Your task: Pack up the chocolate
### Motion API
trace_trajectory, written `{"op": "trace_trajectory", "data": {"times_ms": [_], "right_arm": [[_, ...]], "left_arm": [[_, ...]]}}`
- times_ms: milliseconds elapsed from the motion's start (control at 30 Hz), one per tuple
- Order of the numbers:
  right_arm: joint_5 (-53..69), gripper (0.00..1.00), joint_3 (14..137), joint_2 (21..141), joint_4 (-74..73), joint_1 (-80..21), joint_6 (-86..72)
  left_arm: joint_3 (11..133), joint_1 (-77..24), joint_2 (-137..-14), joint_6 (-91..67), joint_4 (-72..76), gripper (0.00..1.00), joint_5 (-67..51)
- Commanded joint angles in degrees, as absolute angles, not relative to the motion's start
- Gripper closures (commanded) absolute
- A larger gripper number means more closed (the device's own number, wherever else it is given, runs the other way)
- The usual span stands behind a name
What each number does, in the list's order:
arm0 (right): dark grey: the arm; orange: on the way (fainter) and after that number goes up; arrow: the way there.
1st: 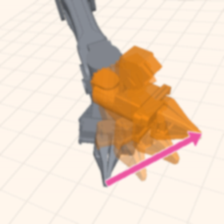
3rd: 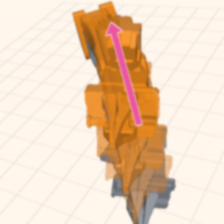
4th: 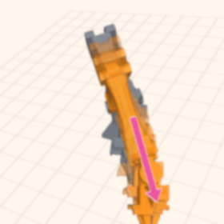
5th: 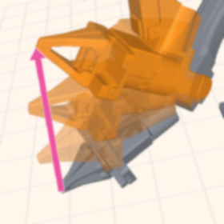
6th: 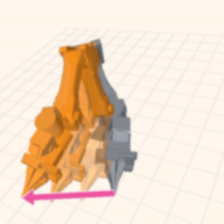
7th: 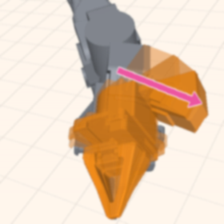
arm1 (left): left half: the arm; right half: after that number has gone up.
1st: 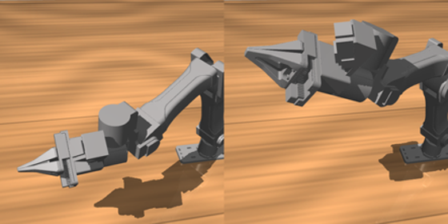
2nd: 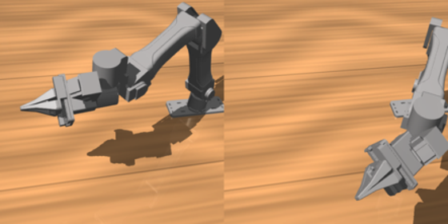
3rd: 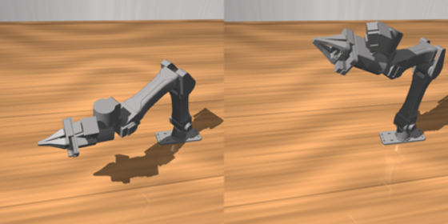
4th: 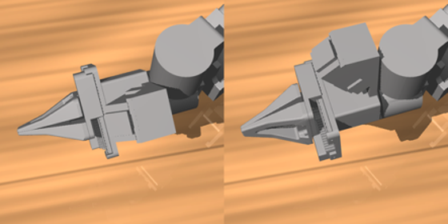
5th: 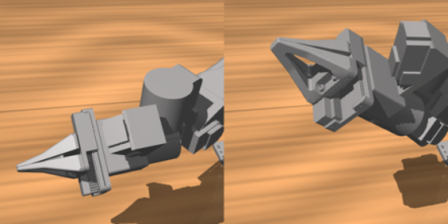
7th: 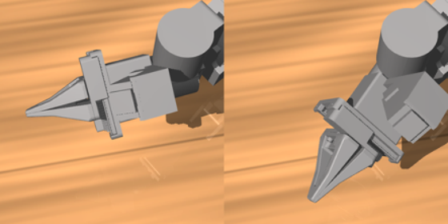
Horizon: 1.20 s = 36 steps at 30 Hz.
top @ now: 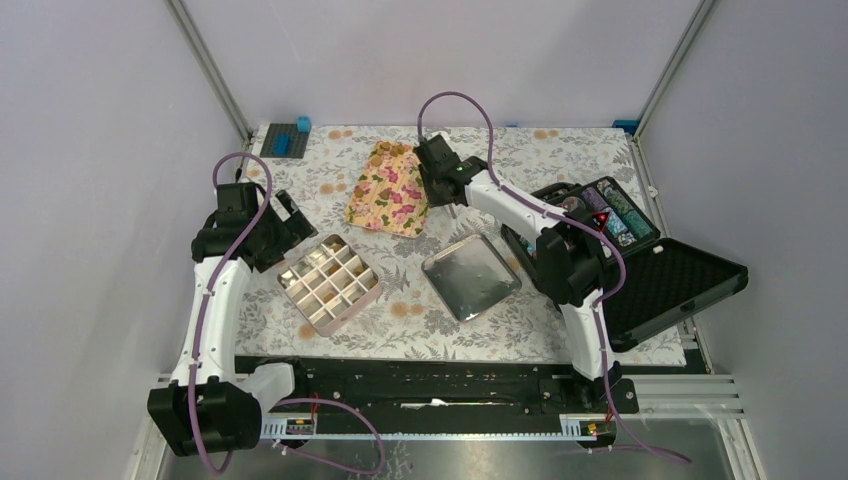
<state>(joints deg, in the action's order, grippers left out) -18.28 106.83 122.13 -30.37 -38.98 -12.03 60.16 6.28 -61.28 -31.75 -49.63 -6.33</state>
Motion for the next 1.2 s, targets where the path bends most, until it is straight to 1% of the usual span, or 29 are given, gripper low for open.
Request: {"op": "trace_trajectory", "data": {"times_ms": [0,133,333,933,1167], "right_arm": [[-16.3,0.56,105.4,118.9,-29.2,-38.9,-12.3],[-13.6,0.57,100.5,115.8,-25.3,-39.0,-13.8],[-11.3,0.57,100.4,114.5,-25.7,-39.7,-14.6],[-16.4,0.57,101.8,112.3,-26.8,-40.6,-12.8],[-15.9,0.57,101.0,111.4,-26.5,-40.7,-13.1]], "left_arm": [[60.4,6.6,-61.4,-31.3,-47.6,0.01,-7.1],[60.6,6.7,-61.4,-31.6,-47.6,0.01,-7.3],[61.1,6.6,-61.6,-31.7,-47.5,0.01,-7.6],[60.9,6.7,-61.2,-31.6,-47.6,0.01,-7.3],[60.6,6.7,-61.2,-31.6,-47.8,0.01,-7.3]]}}
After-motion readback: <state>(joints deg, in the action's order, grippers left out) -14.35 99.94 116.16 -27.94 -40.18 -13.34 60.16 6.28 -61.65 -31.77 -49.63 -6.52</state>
